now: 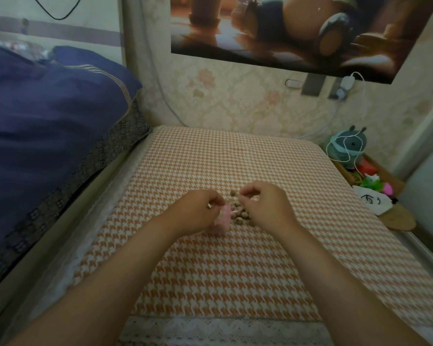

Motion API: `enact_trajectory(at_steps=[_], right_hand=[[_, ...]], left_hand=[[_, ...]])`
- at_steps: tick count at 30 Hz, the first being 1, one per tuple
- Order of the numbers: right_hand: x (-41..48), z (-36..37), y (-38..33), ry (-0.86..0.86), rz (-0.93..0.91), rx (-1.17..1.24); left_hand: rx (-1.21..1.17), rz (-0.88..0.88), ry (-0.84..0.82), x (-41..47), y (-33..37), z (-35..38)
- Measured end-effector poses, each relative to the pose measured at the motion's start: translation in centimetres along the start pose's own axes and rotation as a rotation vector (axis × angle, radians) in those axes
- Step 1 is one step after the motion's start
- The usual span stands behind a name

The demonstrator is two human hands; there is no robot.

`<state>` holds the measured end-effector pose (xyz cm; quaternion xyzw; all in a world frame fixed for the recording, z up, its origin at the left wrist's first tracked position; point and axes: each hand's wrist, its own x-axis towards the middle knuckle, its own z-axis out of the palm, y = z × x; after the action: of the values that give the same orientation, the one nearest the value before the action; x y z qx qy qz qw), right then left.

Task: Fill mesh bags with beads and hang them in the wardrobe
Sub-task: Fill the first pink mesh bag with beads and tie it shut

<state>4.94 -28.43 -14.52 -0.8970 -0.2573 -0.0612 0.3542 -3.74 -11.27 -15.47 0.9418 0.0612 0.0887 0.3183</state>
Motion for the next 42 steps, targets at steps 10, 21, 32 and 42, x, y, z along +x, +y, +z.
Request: enact_trajectory(at_steps=[10, 21, 32, 42], right_hand=[[-1.2, 0.9, -2.3, -0.065, -0.257, -0.023], [0.5, 1.2, 0.3, -0.046, -0.156, -0.083], [-0.1, 2.3, 2.2, -0.27, -0.028, -0.334], [-0.2, 3.8, 3.1, -0.238, -0.057, -0.395]], left_hand=[[-0.025, 0.007, -0.017, 0.0, -0.4, -0.1], [0.019, -0.013, -0.001, 0.0, -0.1, -0.1], [0.042, -0.019, 0.017, -0.1, 0.2, 0.1], [-0.003, -0.014, 0.015, -0.3, 0.3, 0.2]])
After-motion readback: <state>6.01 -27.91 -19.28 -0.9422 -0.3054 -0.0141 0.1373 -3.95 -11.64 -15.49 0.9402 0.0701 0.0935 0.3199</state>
